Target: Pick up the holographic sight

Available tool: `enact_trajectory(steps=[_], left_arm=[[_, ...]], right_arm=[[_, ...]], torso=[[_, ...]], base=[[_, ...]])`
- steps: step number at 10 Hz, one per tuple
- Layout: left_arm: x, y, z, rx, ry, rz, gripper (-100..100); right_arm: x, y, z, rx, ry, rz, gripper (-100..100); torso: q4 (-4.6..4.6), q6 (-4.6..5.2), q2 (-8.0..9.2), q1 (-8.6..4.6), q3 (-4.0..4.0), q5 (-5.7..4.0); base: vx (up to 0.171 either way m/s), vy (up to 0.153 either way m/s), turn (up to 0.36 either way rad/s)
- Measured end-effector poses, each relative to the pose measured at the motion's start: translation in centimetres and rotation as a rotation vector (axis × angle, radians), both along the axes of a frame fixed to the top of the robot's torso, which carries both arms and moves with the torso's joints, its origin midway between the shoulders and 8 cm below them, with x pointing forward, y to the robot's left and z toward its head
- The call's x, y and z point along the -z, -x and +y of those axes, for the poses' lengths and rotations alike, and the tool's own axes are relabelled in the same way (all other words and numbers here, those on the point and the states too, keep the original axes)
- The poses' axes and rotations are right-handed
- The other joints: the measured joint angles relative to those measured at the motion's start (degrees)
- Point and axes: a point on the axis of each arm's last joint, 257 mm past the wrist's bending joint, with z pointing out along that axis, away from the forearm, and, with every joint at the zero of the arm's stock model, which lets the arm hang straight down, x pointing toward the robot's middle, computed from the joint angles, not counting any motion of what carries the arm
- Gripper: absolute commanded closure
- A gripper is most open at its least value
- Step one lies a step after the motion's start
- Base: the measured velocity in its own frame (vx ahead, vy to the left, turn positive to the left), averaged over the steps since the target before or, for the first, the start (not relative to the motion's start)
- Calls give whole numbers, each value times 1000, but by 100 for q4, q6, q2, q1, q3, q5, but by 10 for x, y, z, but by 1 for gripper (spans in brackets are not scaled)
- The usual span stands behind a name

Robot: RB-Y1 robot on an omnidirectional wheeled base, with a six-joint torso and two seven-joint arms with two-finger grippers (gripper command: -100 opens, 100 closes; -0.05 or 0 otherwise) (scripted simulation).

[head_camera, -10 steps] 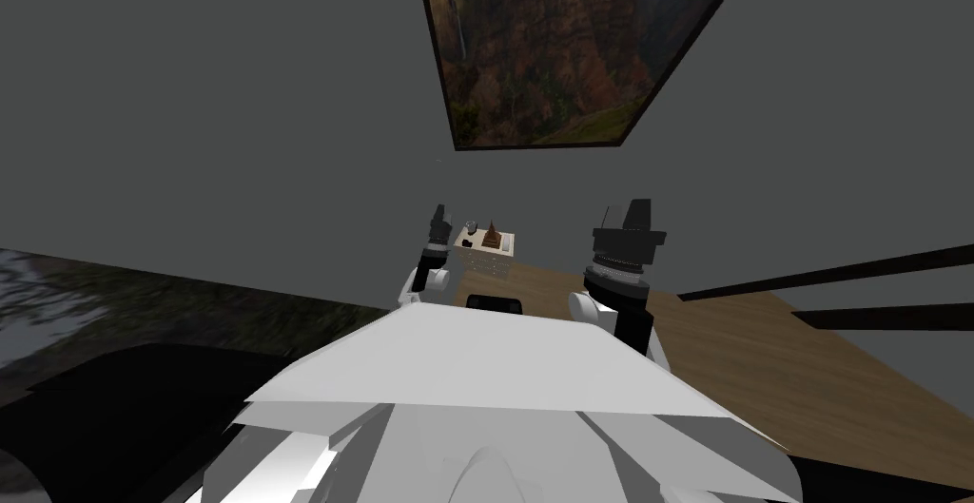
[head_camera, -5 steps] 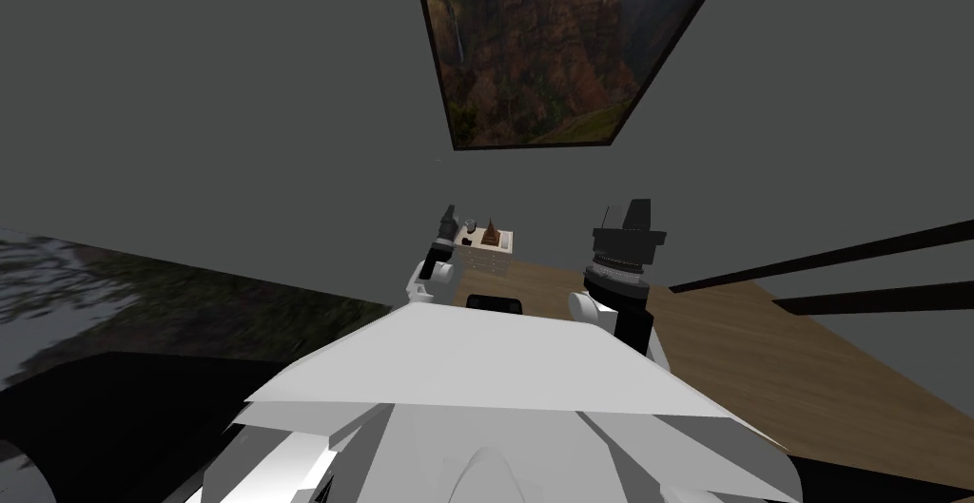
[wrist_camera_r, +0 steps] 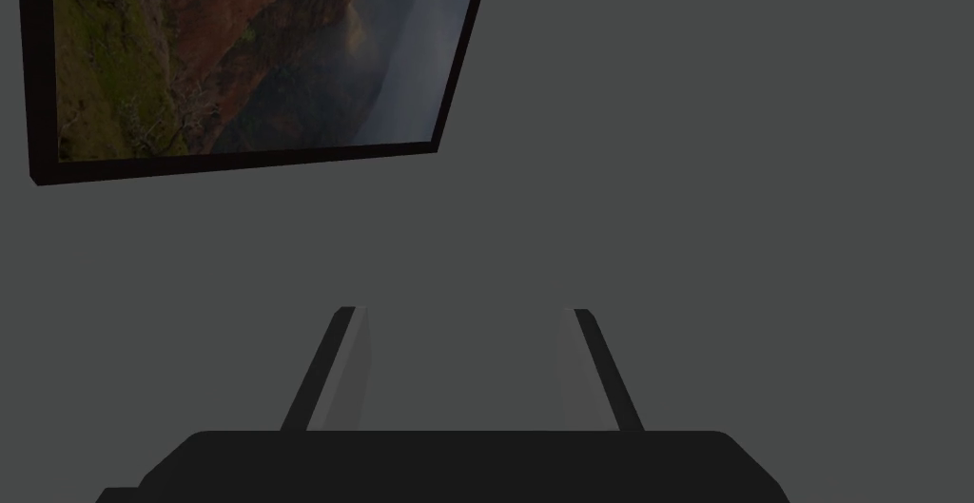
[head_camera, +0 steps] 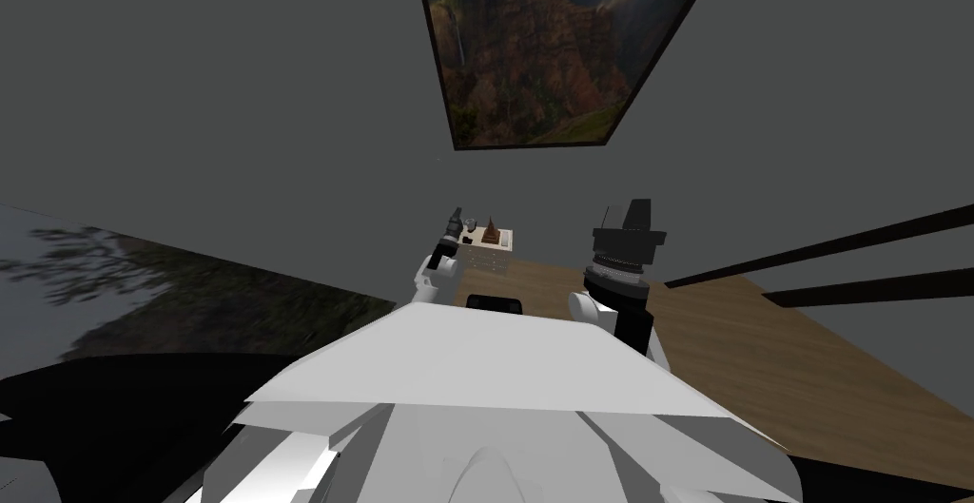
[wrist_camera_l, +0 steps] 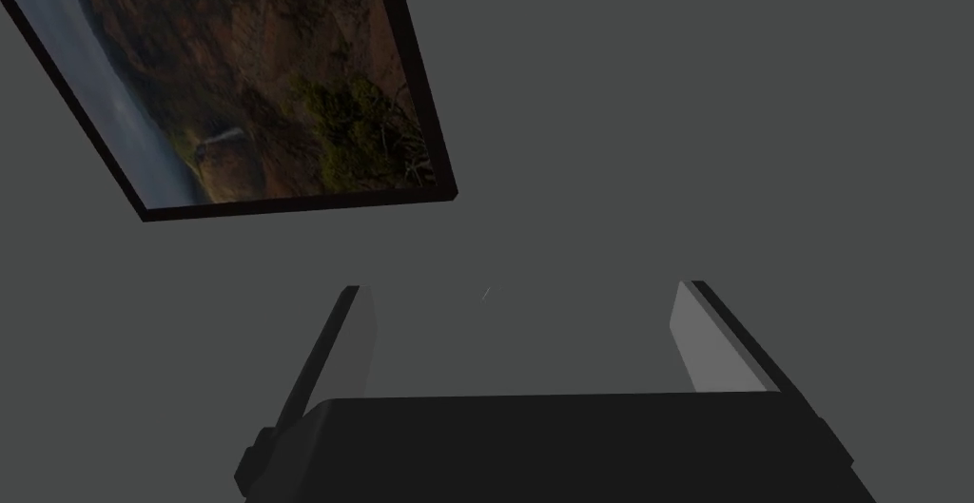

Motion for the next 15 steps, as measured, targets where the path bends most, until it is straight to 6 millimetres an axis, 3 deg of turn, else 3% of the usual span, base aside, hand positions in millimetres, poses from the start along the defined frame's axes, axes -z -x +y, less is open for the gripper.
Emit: enact_trajectory(steps=[8,15], left_arm=[[63,-61,-6,17,-3,245,-100],[127,-93,-17,24,-12,465,-100]], right_arm=[[0,0,0,0,0,0,0],[0,0,0,0,0,0,0]], torso=[[0,0,-3,5,-1,1],[-4,-1,-16,3,-9,1]], base=[[-42,30,-17],[-11,30,-26]])
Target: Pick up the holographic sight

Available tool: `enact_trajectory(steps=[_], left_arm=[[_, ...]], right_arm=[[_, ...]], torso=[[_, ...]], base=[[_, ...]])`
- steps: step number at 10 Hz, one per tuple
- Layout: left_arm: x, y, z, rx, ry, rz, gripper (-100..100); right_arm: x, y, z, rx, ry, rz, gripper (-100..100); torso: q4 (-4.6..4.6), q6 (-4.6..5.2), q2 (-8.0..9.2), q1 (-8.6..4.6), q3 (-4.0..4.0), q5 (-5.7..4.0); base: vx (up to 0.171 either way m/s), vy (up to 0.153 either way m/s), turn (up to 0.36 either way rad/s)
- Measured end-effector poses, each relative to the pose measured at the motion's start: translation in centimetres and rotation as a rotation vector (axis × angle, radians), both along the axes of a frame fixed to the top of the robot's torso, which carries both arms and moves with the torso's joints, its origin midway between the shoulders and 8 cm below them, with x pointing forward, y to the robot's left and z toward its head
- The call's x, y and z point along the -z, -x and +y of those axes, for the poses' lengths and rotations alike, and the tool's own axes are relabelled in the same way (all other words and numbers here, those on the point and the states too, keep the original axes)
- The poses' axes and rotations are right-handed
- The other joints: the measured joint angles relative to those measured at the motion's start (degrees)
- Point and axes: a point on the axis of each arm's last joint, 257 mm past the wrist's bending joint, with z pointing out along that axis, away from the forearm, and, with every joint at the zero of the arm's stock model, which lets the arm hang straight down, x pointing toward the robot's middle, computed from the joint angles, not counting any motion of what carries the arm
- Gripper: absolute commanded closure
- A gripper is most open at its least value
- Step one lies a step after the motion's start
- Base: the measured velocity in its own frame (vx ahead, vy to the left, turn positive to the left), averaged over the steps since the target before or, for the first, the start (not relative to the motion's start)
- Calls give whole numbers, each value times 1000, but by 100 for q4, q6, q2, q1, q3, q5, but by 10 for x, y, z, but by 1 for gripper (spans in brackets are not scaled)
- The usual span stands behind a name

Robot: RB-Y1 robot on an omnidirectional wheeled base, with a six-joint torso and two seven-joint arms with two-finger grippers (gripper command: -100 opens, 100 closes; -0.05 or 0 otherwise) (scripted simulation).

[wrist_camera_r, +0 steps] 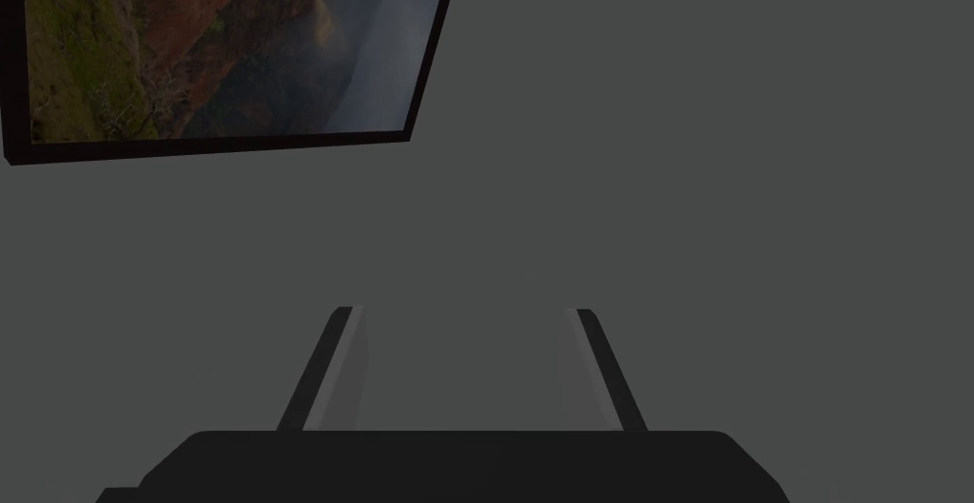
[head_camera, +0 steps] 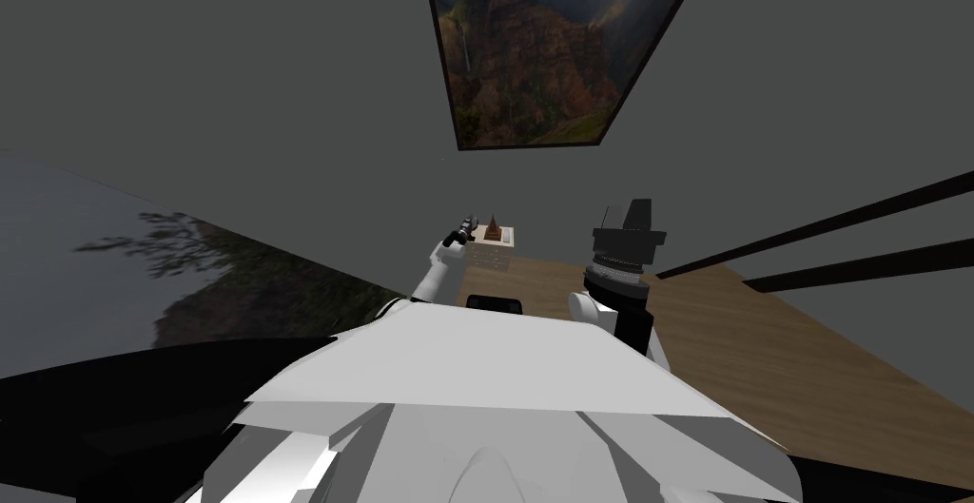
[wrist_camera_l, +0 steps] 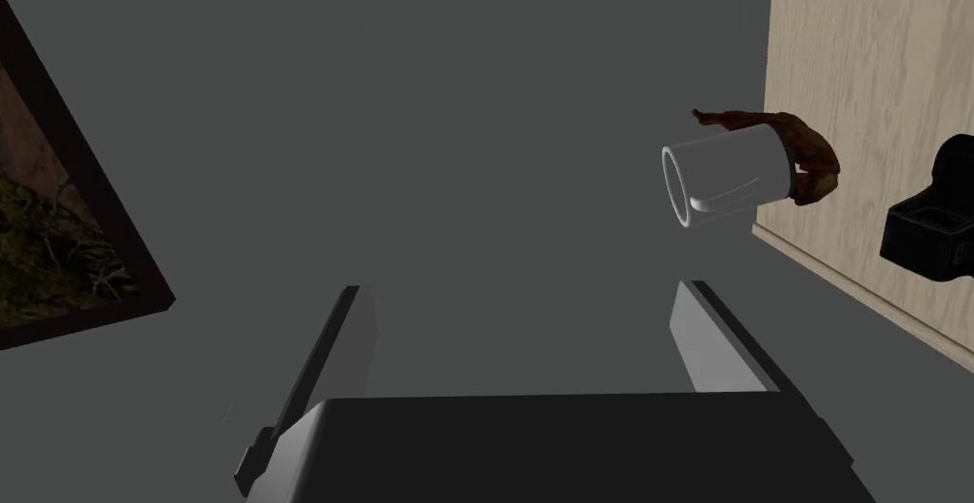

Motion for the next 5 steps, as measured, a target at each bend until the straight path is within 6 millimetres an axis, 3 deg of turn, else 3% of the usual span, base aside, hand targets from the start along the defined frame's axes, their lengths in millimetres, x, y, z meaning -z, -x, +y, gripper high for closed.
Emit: enact_trajectory(steps=[5], left_arm=[[48,-10,-1,3,-14,161,-100]], right_arm=[[0,0,0,0,0,0,0]], torso=[[-2,-1,-8,-2,-5,0]], base=[[18,25,-27]])
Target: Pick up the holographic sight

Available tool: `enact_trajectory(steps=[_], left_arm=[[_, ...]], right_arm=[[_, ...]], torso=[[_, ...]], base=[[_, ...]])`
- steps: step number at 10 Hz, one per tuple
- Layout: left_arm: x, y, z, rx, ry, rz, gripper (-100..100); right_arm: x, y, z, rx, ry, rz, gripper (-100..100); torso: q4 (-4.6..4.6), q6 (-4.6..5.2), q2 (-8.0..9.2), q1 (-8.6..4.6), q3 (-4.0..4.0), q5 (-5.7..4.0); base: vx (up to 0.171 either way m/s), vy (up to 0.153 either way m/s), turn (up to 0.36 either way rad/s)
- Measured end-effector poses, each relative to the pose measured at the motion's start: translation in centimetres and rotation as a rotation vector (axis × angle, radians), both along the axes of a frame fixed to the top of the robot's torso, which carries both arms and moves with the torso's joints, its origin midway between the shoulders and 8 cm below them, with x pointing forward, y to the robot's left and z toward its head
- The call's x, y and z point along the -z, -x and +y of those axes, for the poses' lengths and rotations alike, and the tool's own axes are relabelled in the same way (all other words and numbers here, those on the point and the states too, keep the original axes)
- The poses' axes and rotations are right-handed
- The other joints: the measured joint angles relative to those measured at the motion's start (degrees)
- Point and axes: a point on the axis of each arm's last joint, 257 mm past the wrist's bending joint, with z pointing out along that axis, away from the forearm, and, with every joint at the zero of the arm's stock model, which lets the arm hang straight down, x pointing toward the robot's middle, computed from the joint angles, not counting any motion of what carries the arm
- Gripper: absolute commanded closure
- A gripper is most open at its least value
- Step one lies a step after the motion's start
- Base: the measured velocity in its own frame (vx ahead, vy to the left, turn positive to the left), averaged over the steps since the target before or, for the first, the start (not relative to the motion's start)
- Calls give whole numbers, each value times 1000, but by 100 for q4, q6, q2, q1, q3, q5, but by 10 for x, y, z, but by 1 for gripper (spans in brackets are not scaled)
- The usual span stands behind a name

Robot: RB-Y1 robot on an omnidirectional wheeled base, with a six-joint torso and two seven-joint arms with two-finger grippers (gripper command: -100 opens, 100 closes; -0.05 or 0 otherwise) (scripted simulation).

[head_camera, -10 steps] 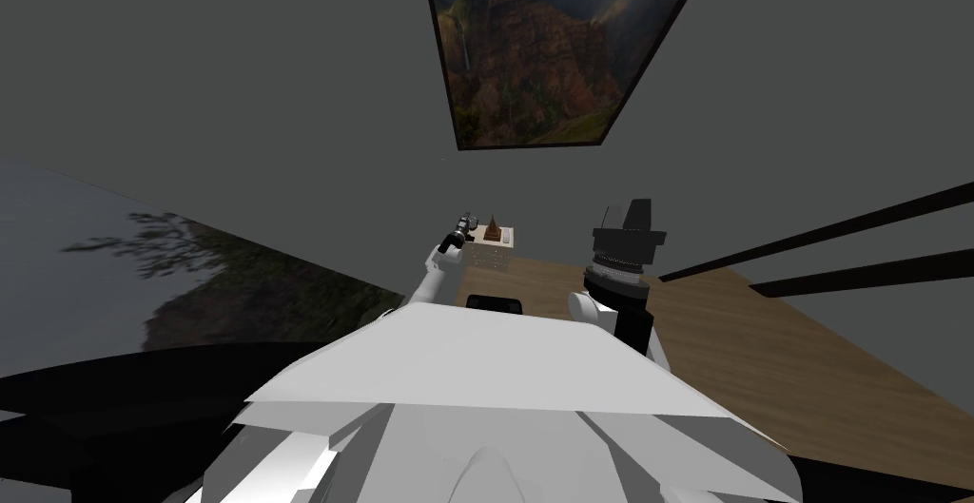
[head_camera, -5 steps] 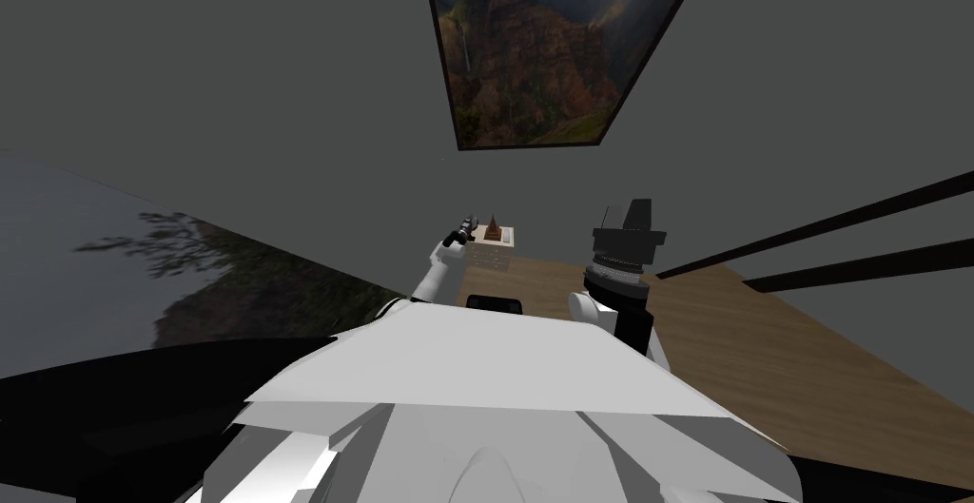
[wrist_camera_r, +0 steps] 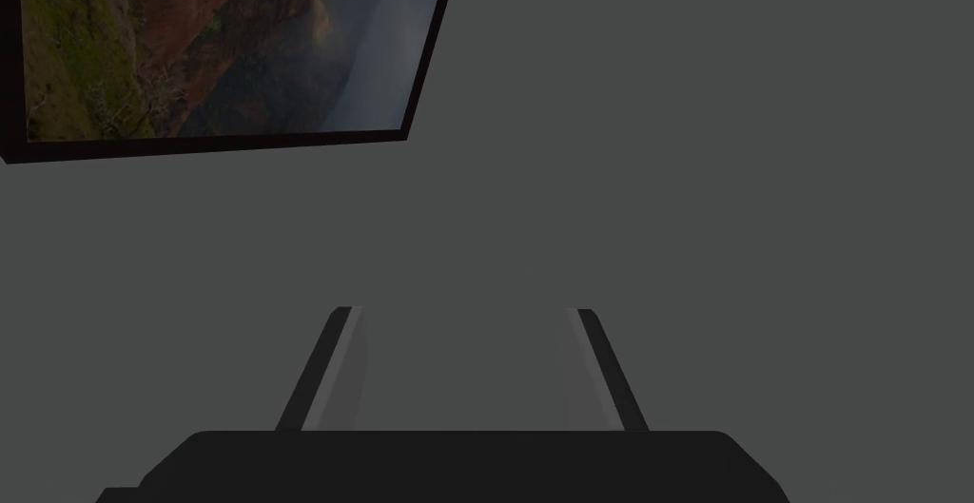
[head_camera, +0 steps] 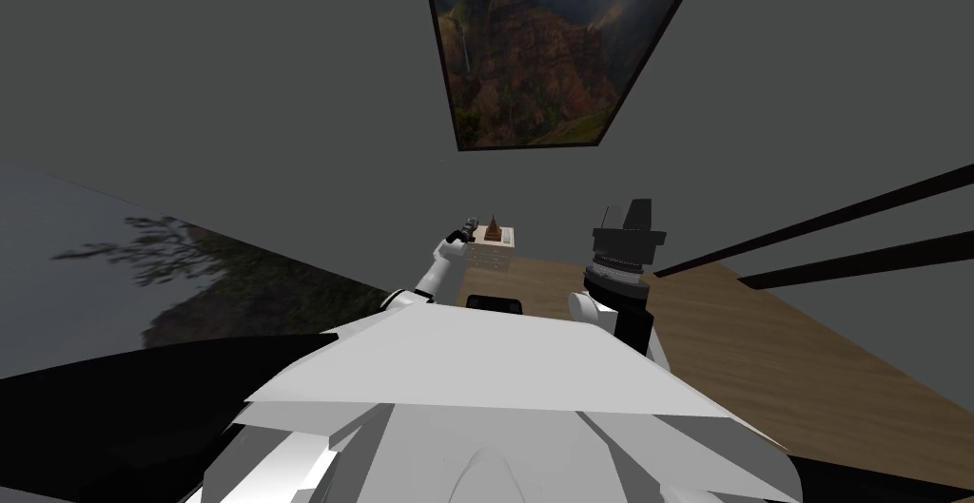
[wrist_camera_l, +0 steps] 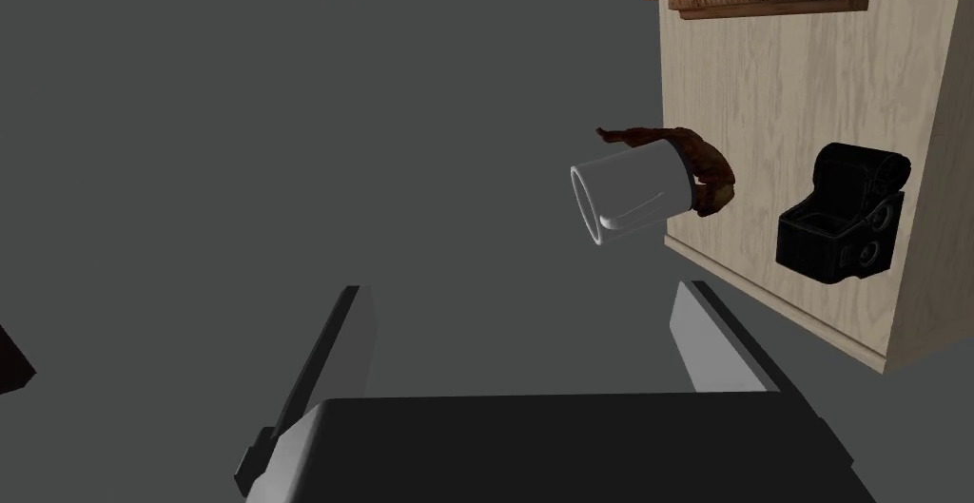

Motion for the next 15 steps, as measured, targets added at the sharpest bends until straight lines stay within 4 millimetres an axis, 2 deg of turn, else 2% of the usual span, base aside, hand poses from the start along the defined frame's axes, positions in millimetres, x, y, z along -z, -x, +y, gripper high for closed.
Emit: enact_trajectory(steps=[4,10,15], left_arm=[[40,-1,-3,3,-11,149,-100],[77,2,-11,14,-19,327,-100],[116,18,-16,17,-23,498,-100]], right_arm=[[0,0,0,0,0,0,0],[0,0,0,0,0,0,0],[0,0,0,0,0,0,0]], torso=[[-3,-1,-12,2,-7,1],[-5,0,-26,1,-14,0],[-8,-2,-28,3,-17,1]], base=[[53,33,-29],[65,31,-21],[97,40,-16]])
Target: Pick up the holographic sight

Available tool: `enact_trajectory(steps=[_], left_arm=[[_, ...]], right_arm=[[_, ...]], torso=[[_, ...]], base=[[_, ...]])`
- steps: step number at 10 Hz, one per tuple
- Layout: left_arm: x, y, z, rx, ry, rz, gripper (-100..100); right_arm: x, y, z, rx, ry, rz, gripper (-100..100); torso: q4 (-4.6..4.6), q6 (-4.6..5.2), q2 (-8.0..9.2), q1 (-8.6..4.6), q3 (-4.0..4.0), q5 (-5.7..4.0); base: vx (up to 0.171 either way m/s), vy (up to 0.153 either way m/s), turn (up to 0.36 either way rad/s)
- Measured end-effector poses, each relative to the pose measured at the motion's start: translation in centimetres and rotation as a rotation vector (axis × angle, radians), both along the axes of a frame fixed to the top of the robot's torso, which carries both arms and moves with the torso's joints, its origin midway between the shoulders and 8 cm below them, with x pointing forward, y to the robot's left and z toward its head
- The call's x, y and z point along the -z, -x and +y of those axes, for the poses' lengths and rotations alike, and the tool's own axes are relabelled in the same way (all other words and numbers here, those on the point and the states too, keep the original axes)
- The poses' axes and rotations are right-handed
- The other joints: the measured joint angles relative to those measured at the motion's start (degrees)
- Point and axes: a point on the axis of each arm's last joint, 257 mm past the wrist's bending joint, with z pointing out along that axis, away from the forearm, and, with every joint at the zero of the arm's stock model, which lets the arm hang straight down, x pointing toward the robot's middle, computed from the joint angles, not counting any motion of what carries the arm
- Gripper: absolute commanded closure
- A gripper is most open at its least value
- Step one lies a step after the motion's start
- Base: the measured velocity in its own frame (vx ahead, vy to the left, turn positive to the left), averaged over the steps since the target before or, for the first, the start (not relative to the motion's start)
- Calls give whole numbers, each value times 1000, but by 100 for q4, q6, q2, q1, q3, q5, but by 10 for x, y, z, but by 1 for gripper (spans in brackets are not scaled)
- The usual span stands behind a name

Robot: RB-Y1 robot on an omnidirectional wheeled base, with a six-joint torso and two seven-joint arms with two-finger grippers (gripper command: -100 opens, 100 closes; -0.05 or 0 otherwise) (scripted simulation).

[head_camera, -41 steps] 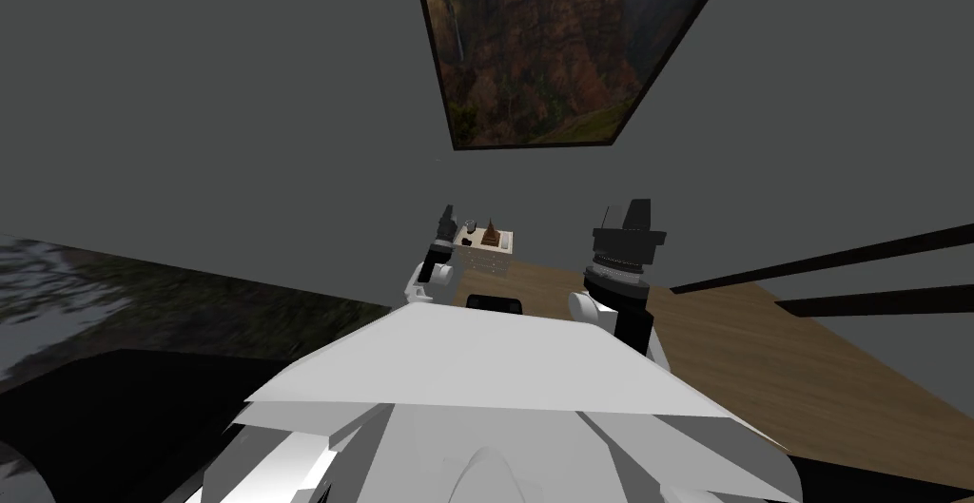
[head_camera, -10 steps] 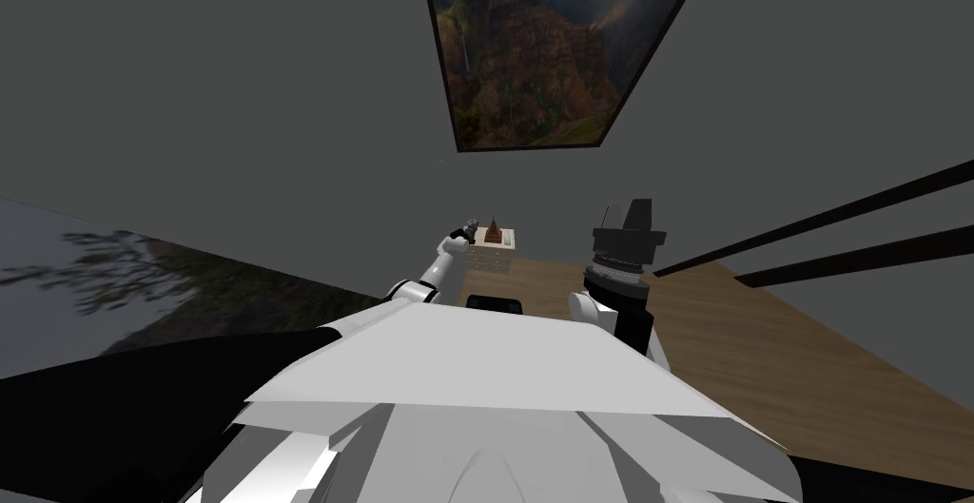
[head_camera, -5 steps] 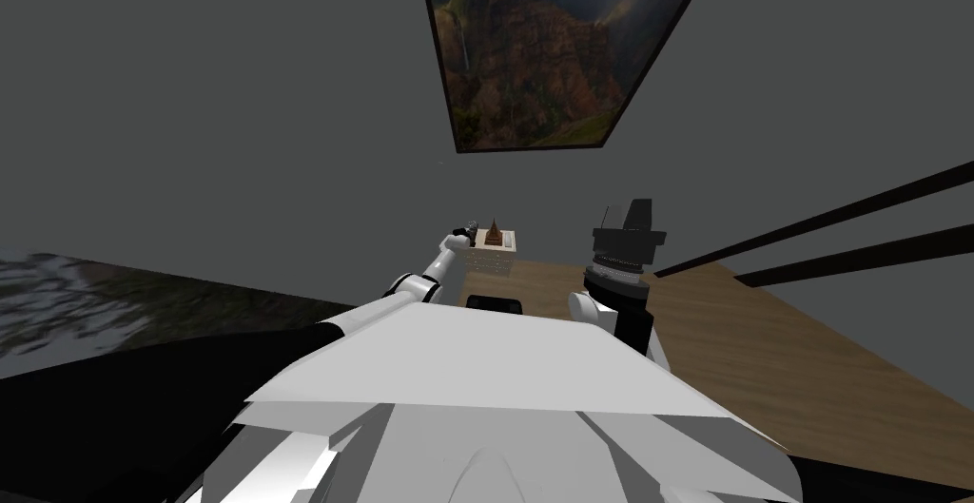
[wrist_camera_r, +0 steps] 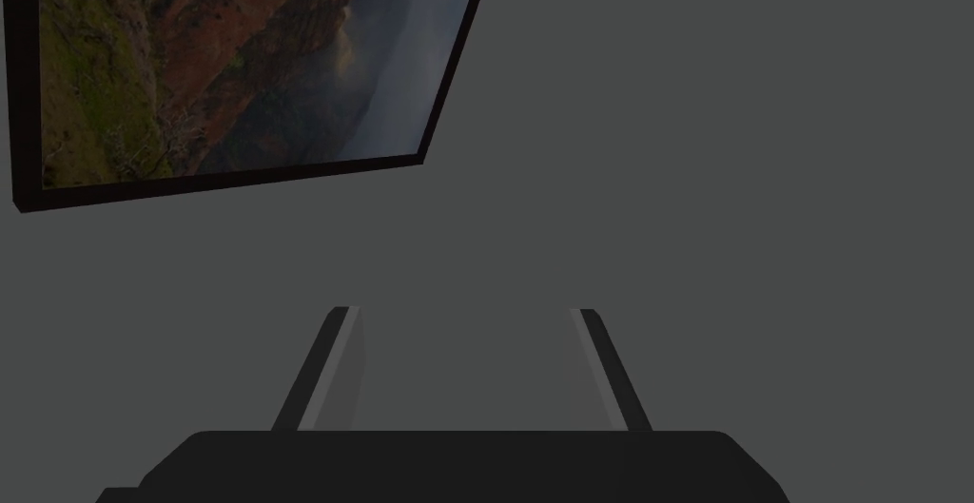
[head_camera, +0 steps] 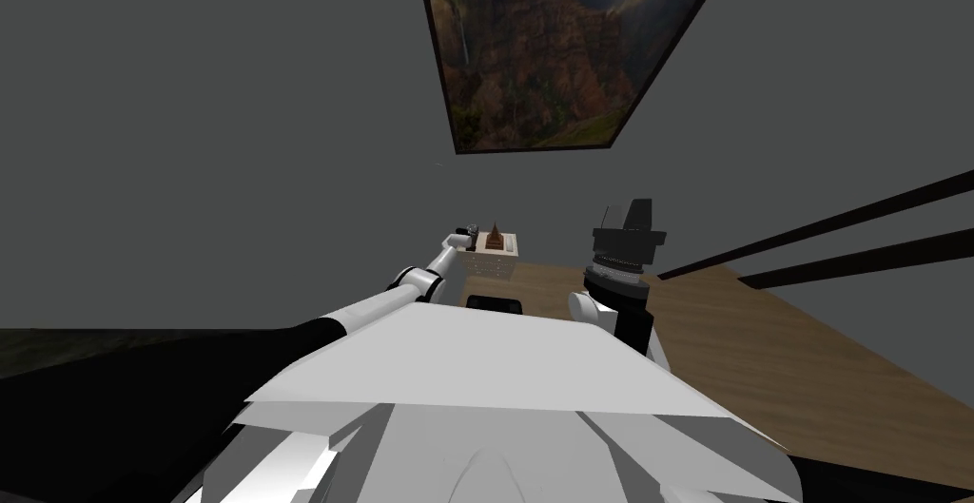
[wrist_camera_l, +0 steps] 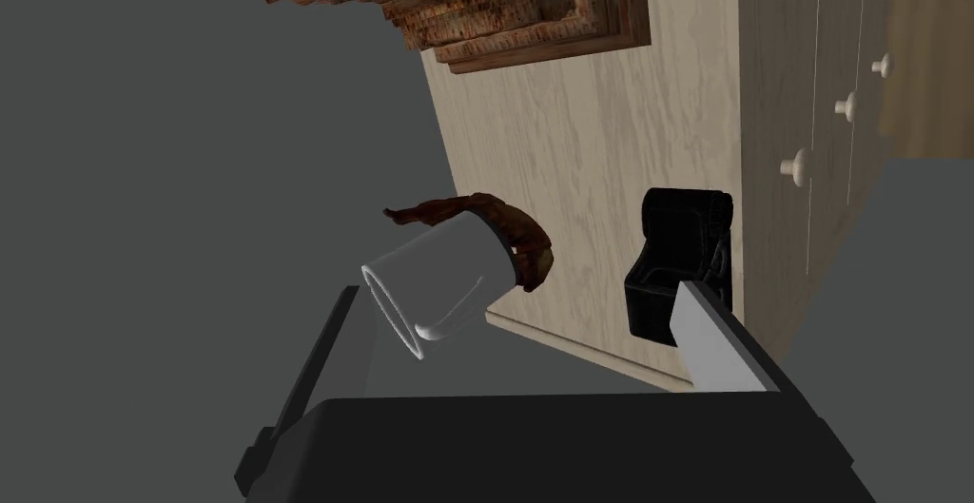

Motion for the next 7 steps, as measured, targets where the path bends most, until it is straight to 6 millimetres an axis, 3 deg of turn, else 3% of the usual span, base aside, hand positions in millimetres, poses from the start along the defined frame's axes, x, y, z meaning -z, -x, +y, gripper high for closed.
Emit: enact_trajectory(steps=[7], left_arm=[[42,35,-5,-1,0,201,-100]], right_arm=[[0,0,0,0,0,0,0]], torso=[[3,0,16,-9,9,-2]], base=[[85,34,-2]])
